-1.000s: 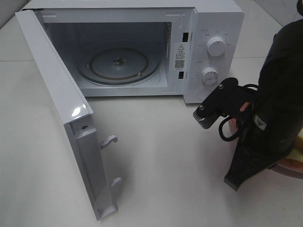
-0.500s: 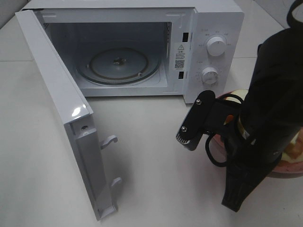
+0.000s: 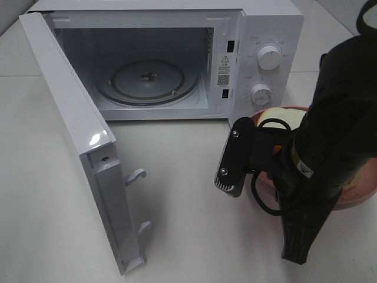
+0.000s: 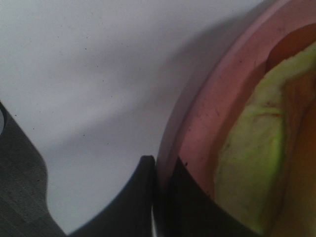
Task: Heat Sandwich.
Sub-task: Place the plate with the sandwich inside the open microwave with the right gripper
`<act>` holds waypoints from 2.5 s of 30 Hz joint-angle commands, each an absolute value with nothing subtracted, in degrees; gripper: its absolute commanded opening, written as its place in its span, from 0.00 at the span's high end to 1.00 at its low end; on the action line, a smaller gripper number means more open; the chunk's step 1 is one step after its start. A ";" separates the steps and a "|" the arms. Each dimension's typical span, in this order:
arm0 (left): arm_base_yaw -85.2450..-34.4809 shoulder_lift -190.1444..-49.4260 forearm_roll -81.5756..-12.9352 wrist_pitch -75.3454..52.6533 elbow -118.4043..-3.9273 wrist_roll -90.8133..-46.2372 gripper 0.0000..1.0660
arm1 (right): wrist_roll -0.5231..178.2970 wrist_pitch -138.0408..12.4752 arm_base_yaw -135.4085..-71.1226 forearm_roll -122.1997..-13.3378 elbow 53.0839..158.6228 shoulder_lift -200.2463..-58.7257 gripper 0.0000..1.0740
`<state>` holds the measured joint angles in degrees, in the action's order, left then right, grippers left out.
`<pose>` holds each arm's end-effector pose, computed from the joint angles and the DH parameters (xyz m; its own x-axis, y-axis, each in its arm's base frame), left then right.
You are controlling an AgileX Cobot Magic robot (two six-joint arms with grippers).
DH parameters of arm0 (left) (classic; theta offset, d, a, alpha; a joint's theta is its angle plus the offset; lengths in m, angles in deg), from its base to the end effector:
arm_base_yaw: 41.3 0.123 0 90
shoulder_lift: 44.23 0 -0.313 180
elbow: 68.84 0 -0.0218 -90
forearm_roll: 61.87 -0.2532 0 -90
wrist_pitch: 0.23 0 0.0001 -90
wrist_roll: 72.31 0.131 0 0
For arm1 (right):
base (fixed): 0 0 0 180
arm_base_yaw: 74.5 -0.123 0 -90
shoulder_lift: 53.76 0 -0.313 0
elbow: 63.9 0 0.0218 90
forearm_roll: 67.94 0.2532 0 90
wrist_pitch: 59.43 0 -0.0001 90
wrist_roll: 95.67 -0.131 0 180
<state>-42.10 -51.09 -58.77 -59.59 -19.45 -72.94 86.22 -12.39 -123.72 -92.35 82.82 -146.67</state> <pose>0.0056 -0.0062 0.2626 -0.4335 -0.0325 -0.9006 0.0392 0.9977 -0.0549 0.1956 0.1661 0.1805 -0.3836 -0.9217 -0.0577 -0.8620 0.3798 -0.3356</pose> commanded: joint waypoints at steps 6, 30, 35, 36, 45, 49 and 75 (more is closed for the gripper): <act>-41.93 -49.43 -58.66 -59.47 -19.34 -72.88 0.05 | 91.72 -15.77 -124.01 -95.90 82.76 -145.99 0.98; -41.93 -49.43 -58.66 -59.47 -19.34 -72.88 0.05 | 123.06 -22.25 -124.01 -89.48 82.76 -144.33 0.99; -41.93 -49.43 -58.66 -59.47 -19.34 -72.88 0.05 | 129.77 -22.30 -123.95 -89.31 82.82 -144.33 0.98; -41.93 -49.43 -58.66 -59.47 -19.34 -72.88 0.05 | 130.34 -22.59 -123.95 -89.71 82.82 -144.33 0.98; -41.93 -49.43 -58.66 -59.47 -19.34 -72.88 0.05 | 132.63 -24.14 -122.75 -87.99 82.88 -144.33 1.00; -41.93 -49.43 -58.66 -59.47 -19.34 -72.88 0.05 | 139.57 -24.19 -120.28 -85.19 82.82 -144.33 1.00; -41.93 -49.43 -58.66 -59.47 -19.34 -72.88 0.05 | 174.23 -24.25 -109.11 -68.69 84.31 -144.33 1.00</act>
